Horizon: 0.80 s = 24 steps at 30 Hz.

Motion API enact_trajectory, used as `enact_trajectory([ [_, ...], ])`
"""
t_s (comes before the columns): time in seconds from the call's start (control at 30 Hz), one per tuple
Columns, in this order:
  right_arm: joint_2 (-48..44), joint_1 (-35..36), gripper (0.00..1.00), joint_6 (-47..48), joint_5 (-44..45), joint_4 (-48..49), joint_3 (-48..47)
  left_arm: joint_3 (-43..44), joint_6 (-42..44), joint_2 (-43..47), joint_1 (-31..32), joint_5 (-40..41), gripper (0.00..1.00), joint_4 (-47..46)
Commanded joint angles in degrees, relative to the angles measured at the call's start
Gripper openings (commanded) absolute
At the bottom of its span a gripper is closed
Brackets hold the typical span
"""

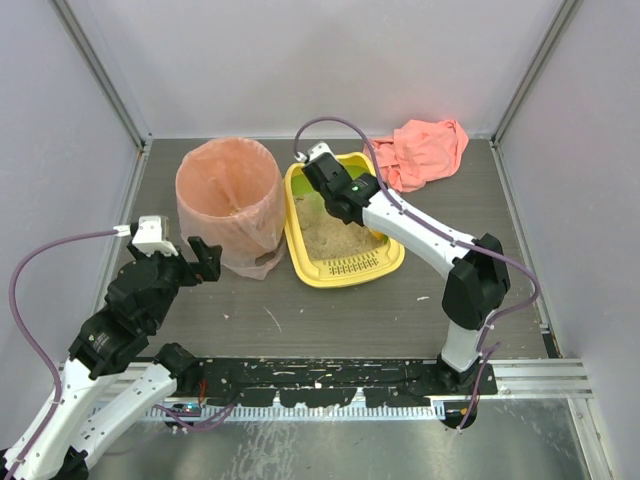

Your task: Clean the litter box

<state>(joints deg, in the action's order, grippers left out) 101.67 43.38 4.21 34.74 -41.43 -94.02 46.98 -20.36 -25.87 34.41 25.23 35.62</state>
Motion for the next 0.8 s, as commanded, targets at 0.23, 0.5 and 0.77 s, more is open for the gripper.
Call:
enact_trajectory([
  [0.23, -3.0, -6.4, 0.01, -7.7, -17.1, 7.4, 2.4, 0.9, 0.3, -0.1, -0.2, 0.2, 0.98, -2.8],
  [0.5, -8.2, -10.2, 0.01, -11.3, -30.6, 10.6, 5.1, 0.8, 0.2, -0.6, -0.2, 0.2, 0.98, -3.0],
  [0.77, -12.2, -14.9, 0.01, -15.6, -41.2, 15.3, 10.7, 1.0, 0.2, -1.3, -0.2, -0.1, 0.98, -3.2],
])
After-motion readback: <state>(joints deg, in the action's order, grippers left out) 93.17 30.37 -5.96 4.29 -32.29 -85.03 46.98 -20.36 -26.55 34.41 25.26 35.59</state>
